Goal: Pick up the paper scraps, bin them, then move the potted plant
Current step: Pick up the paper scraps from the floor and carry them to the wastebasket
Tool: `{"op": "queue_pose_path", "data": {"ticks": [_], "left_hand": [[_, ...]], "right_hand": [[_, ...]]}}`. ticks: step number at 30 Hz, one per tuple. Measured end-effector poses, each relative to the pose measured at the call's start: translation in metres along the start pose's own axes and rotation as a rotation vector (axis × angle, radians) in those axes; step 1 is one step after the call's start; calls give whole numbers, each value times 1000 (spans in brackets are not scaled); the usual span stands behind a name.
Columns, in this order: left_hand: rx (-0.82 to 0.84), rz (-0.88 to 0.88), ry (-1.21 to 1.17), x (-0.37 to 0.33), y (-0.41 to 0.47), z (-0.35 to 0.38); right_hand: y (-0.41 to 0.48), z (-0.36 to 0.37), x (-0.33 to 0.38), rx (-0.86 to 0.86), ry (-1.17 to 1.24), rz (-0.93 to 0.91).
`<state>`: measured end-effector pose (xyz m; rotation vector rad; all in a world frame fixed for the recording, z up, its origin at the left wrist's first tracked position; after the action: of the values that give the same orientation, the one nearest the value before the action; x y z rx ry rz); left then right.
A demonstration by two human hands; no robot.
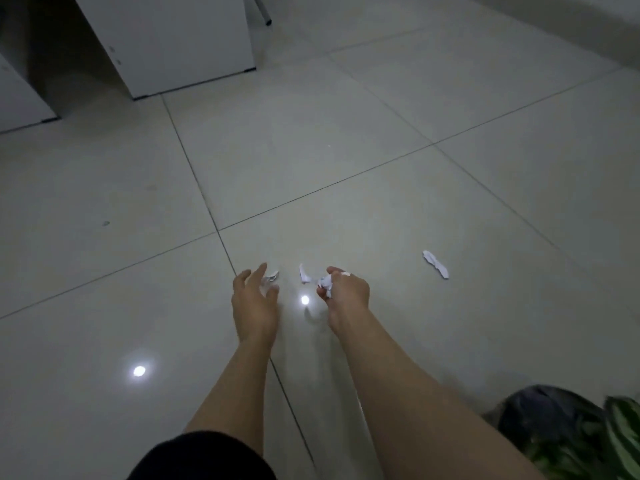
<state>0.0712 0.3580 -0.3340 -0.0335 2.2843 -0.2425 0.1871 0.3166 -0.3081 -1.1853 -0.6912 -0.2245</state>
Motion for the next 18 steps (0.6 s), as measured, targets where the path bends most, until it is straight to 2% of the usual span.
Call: {"op": "queue_pose_path", "data": {"ticks": [4, 6, 8, 10, 14, 16, 18], "left_hand": [[142, 123, 217, 12, 25, 15], [121, 227, 342, 14, 29, 21], [56, 242, 338, 14, 24, 23], [10, 148, 187, 13, 14, 23], [-48, -108, -408, -7, -25, 16], [-29, -125, -549, -18, -46, 15], [28, -81, -566, -28, -63, 16]], "right_hand": [[11, -5, -3, 6, -34, -25], [14, -7, -5, 29, -20, -46], [14, -10, -10, 29, 0, -48], [11, -14, -16, 16, 18, -47], [3, -26, -22, -3, 15, -68], [-2, -32, -21, 4, 9, -81], [-10, -39, -17, 39, 9, -89]]}}
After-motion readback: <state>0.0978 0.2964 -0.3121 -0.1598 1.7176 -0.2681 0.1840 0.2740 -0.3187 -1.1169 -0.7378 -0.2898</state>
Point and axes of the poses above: each hand's wrist, its own y-axis towards the middle knuckle, its own z-axis out of the palm, x = y × z, the point moved 1 cm from there along y, towards the middle knuckle
